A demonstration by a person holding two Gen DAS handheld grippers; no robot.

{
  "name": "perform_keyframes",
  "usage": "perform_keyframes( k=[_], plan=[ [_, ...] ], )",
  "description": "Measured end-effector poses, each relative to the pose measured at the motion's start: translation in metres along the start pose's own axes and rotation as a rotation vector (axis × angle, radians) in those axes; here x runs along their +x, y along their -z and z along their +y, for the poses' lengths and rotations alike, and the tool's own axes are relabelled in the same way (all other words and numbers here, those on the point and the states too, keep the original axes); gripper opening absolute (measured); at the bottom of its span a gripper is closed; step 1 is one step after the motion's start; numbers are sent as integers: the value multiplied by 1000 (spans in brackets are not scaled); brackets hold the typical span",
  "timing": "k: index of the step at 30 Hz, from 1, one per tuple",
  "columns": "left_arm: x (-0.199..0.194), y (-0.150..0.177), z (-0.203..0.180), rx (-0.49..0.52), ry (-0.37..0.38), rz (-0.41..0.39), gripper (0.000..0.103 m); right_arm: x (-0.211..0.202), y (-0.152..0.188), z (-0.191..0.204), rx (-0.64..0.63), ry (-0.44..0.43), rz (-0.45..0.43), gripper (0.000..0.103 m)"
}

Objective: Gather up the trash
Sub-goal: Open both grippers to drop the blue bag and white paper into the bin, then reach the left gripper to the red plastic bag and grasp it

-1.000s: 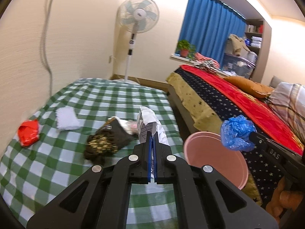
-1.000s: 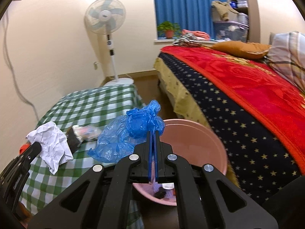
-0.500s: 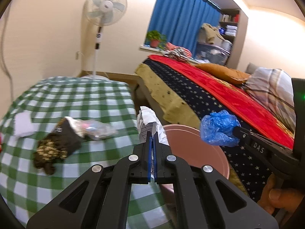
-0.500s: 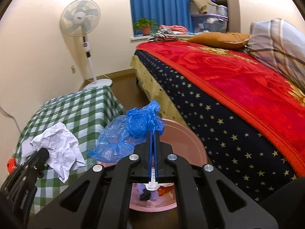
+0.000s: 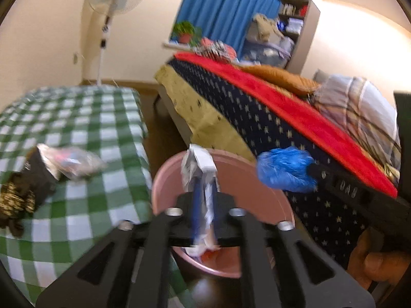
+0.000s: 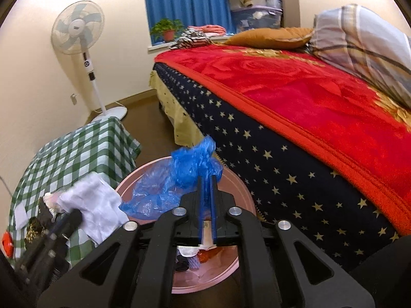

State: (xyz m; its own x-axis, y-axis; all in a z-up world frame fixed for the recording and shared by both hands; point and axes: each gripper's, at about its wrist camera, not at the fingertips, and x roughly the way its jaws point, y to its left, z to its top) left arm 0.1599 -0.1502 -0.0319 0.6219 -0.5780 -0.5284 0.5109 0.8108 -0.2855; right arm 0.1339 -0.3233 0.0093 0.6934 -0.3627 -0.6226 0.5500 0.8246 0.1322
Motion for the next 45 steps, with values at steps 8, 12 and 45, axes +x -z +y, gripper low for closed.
perform_keyframes(
  k=[8, 12, 45],
  plan=[
    [-13, 2, 11, -23, -38, -19, 25, -4, 4, 7, -1, -23, -22, 48],
    [-29, 1, 16, -26, -68, -44, 25, -14, 5, 15, -18, -70, -39, 48],
    [-124, 1, 119, -210, -528, -224, 25, -42, 34, 125, -174, -419, -50, 39]
  ],
)
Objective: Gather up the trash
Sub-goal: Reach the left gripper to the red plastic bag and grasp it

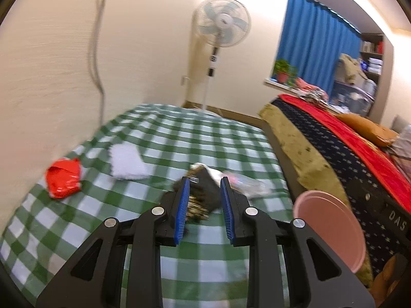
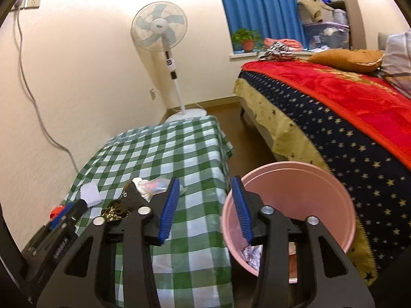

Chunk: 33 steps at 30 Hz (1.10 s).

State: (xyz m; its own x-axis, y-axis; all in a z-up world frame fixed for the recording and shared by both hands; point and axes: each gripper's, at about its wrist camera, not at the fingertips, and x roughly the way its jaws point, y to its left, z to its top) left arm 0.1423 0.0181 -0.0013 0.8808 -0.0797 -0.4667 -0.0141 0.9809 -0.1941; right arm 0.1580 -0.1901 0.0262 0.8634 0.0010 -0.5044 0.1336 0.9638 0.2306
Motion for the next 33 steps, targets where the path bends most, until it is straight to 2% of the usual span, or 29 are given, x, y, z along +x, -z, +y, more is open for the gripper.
perform_keyframes(
  k=[6, 14, 18, 19, 21, 23, 26, 30, 33],
  plan=[
    [8, -1, 25, -56, -118, -19, 25, 23, 7, 5, 2, -21, 23, 32],
    [14, -2, 57, -98, -267, -37, 25, 60, 14, 17, -3, -74, 73, 32],
    [16, -3, 80, -145, -349, -34, 27, 77, 16, 21, 22, -99, 97, 35],
    [17, -3, 88, -162, -376, -27, 29, 82, 16, 22, 28, -106, 104, 36],
    [20, -5, 100, -189, -423, -20, 39, 90, 16, 25, 31, -113, 113, 40],
    [23, -6, 112, -217, -453, -11, 41, 97, 14, 28, 34, -119, 118, 41],
    [29, -7, 127, -248, -499, 11, 52, 110, 12, 30, 37, -125, 127, 47],
    [37, -5, 138, -283, -533, 45, 70, 129, 9, 29, 49, -130, 158, 53],
    [42, -2, 148, -303, -548, 74, 74, 142, 9, 28, 53, -137, 184, 54]
  ],
)
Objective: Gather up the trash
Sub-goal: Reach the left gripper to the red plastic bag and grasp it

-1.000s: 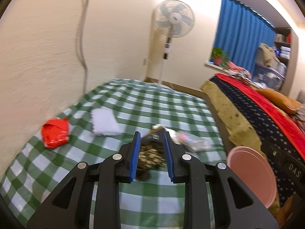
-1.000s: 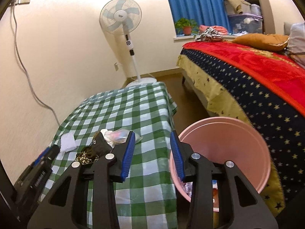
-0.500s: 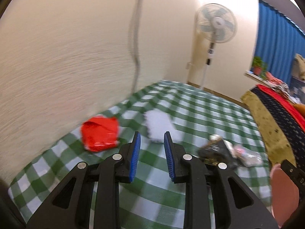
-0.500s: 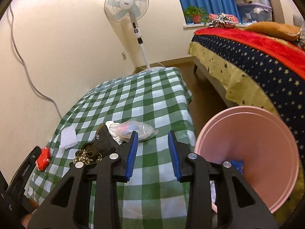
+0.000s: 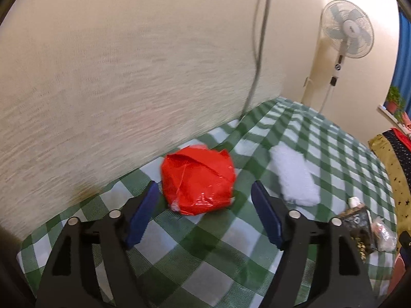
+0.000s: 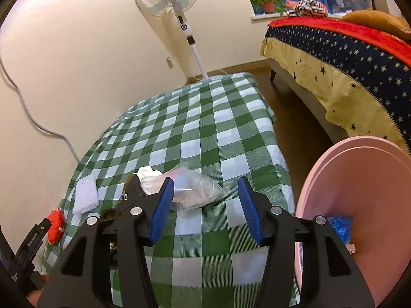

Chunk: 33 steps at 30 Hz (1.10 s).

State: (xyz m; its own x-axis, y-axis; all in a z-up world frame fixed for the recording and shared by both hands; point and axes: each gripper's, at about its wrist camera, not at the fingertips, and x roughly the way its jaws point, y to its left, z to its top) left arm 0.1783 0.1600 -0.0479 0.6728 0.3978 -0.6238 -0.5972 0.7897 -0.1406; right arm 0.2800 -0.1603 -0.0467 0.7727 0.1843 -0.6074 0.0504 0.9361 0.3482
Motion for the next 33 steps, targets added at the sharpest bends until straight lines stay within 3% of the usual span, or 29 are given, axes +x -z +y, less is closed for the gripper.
perform_keyframes(
  k=[10, 21, 23, 33],
  plan=[
    [34, -5, 10, -51, -14, 130, 78, 25, 3, 4, -38, -5, 79, 53],
    [42, -6, 6, -31, 1, 160, 77, 24, 7, 10, -82, -14, 88, 23],
    [40, -5, 7, -29, 12, 160, 69, 21, 7, 12, -90, -14, 83, 20],
    [28, -6, 3, -11, 37, 129, 63, -1, 3, 13, -92, -26, 37, 9]
  ],
)
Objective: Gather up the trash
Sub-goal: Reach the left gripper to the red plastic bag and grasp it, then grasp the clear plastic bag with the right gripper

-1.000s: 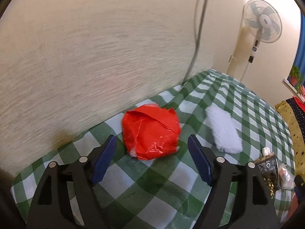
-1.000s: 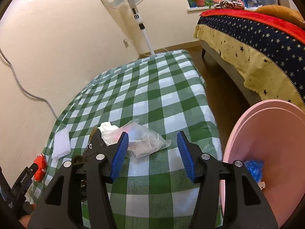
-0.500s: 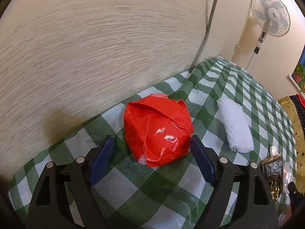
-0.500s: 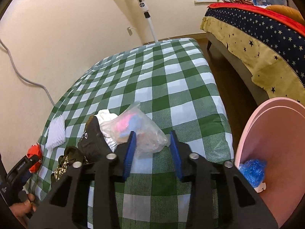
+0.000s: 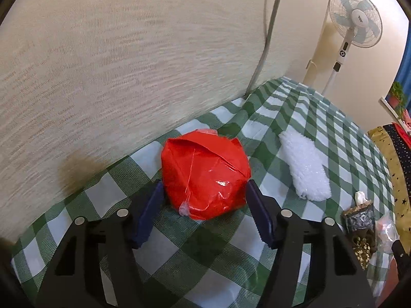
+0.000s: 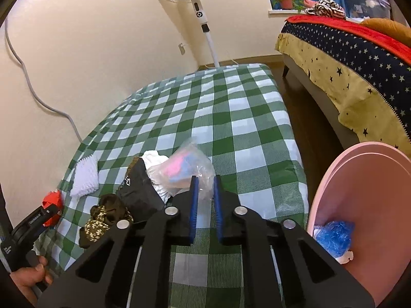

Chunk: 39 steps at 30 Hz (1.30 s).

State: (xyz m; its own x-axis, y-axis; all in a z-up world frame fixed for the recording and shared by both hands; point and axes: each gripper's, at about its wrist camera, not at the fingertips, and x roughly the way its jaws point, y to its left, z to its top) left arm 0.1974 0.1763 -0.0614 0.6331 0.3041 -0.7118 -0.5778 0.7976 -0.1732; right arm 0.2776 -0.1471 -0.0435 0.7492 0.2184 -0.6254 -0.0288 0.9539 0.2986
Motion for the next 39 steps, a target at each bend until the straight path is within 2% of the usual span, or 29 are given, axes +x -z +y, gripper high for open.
perform_keyframes(
  k=[2, 3, 5, 14, 27, 39],
  plan=[
    [-5, 0, -3, 19, 8, -14, 62, -7, -1, 0, 0, -4, -12, 9],
    [-9, 1, -5, 32, 14, -20, 56, -11, -1, 1, -4, -4, -19, 9],
    [-12, 2, -5, 40, 29, -18, 53, -17, 0, 2, -13, 2, -30, 8],
    [-30, 17, -9, 93, 84, -23, 51, -51, 4, 2, -11, 1, -62, 8],
    [-77, 34, -21, 189, 201, -92, 50, -105, 3, 1, -8, 14, -140, 7],
    [-114, 46, -36, 266, 279, -147, 49, -151, 4, -4, 1, 79, -203, 7]
  ],
)
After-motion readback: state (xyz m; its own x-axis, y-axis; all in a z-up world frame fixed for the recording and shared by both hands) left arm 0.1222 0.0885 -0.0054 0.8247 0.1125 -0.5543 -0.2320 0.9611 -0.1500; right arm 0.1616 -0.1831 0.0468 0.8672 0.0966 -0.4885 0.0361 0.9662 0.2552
